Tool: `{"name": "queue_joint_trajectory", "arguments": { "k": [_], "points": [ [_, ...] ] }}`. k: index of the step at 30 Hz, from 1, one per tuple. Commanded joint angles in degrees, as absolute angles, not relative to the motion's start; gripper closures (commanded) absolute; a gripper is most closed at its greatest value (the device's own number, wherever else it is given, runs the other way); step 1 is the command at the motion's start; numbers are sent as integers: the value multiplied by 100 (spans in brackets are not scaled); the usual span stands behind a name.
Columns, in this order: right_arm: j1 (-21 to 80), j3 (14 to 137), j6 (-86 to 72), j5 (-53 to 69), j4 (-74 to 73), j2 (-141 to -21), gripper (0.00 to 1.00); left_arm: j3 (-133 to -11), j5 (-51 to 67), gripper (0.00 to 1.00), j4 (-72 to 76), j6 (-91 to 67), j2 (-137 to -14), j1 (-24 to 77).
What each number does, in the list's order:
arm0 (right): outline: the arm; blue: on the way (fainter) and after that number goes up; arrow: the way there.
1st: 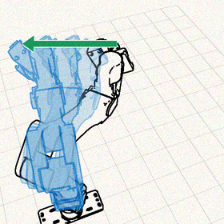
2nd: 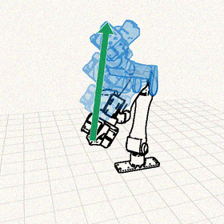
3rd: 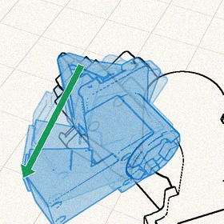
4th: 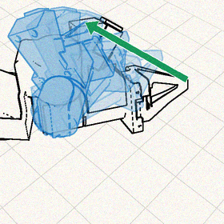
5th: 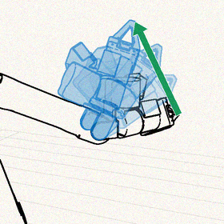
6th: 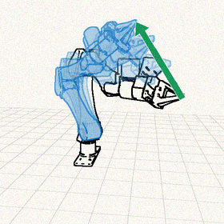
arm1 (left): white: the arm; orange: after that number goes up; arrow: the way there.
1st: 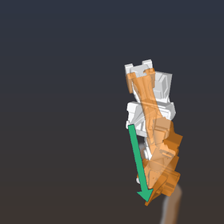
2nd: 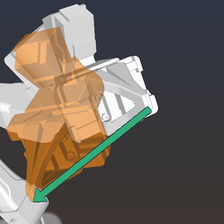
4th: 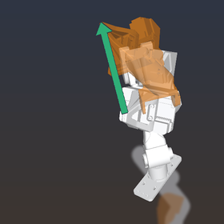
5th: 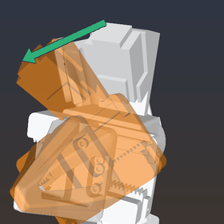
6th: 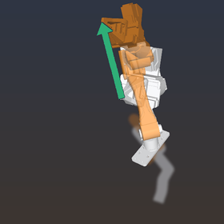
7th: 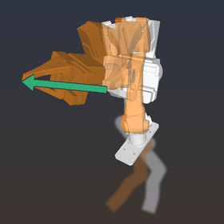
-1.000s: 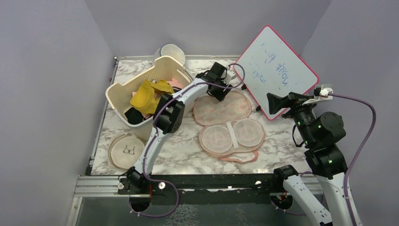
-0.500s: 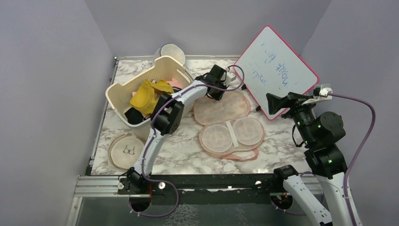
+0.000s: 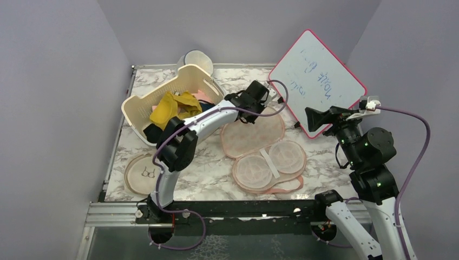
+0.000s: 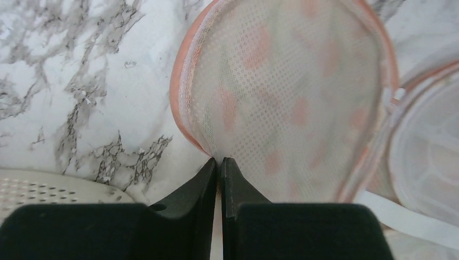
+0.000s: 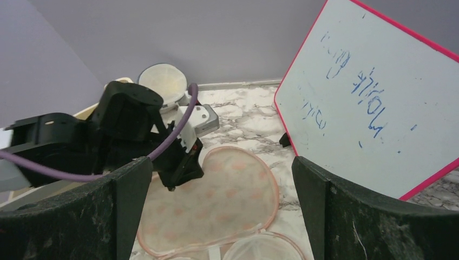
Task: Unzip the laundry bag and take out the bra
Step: Close the laundry bag at the center of the board.
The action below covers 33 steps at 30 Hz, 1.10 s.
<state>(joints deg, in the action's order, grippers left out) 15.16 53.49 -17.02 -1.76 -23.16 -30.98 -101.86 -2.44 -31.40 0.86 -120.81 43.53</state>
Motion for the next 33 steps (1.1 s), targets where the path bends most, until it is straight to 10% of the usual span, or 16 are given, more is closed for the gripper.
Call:
{"name": "queue_joint_trajectory", "arguments": {
  "k": [1, 15, 33],
  "points": [
    [1503, 5329, -1772, 10, -2226, -3151, 0, -9674, -1201, 100, -2883, -53, -11235, 4761],
    [1503, 5384, -1810, 48, -2260, -3139, 0, -8071, -3391, 100, -2218, 10, -9939, 6233],
    [1503, 5442, -1769, 41, -2216, -3314, 0, -7667, -3282, 100, -2169, -618, -10057, 7179]
  ]
}}
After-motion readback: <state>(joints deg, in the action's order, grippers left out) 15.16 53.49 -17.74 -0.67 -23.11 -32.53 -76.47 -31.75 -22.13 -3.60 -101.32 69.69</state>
